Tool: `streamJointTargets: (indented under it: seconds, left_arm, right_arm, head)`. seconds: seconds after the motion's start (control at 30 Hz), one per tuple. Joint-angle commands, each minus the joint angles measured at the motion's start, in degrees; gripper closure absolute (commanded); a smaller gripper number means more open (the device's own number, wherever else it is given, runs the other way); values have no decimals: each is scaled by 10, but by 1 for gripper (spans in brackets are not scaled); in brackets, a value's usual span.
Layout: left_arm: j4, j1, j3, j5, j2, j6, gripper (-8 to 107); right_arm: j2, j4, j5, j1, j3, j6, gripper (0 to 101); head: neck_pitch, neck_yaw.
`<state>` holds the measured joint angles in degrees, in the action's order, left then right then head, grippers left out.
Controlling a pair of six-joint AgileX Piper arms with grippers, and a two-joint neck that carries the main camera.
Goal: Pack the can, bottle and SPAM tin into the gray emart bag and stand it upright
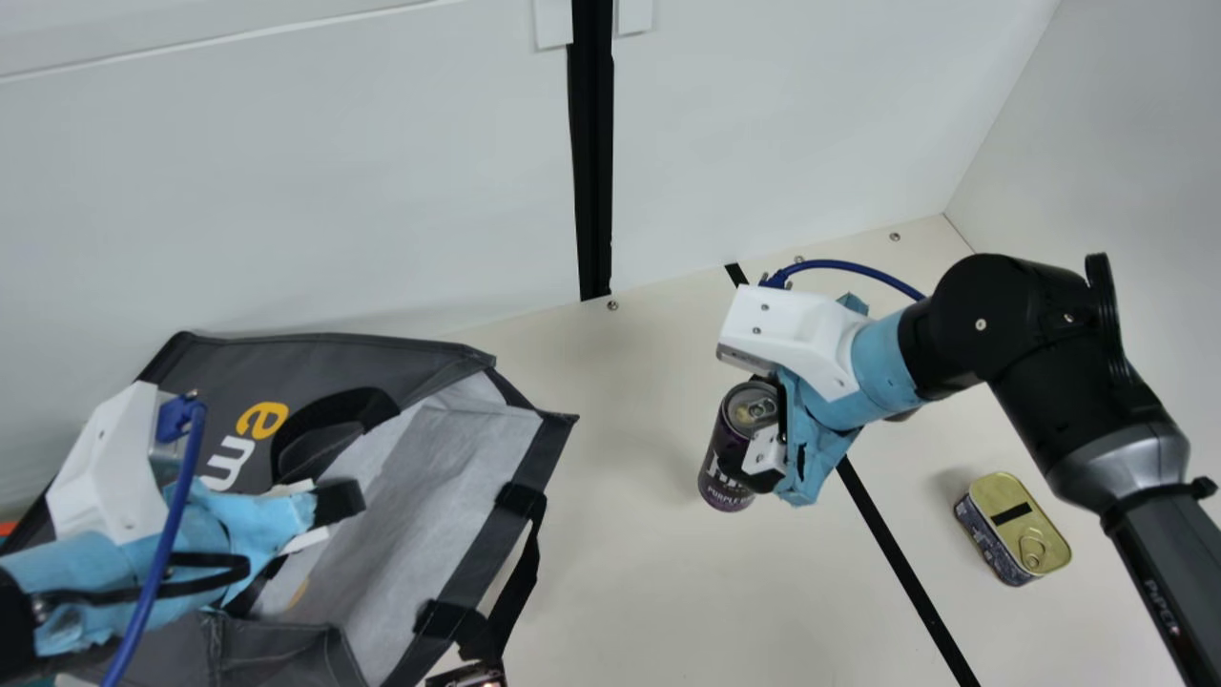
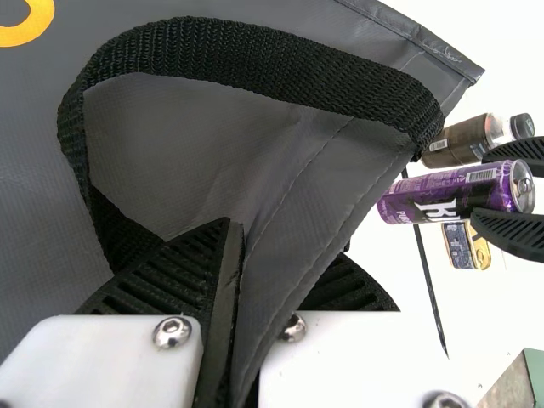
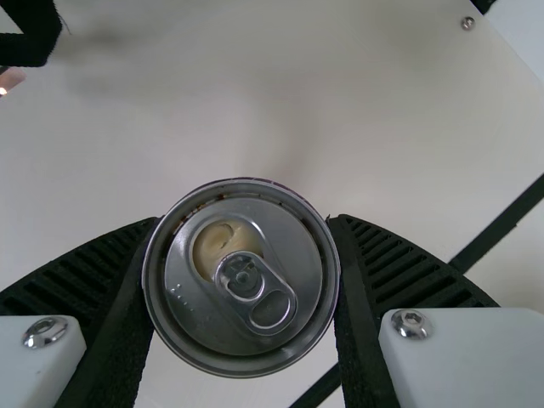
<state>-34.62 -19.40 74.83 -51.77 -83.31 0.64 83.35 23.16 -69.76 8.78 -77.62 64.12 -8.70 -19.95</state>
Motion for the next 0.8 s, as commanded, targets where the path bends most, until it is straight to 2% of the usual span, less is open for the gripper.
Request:
streamJointTargets:
  seconds: [0.0,0.37,0.6,0.77]
  left_arm:
    - [0,0,0,0,0,0,107]
    - [0,0,0,0,0,0,107]
    - [0,0,0,0,0,0,107]
    - [0,0,0,0,0,0,107]
  right_arm:
    - [-2,10,-1,0,4,14,101]
    - [-26,61,-1,-20,30,35,101]
    - [-40,87,-1,-42,30,17,101]
    - [-49,105,-1,-60,16,-7,101]
  head:
    - [-13,0]
    - [-13,0]
    - [-13,0]
    - [-13,0]
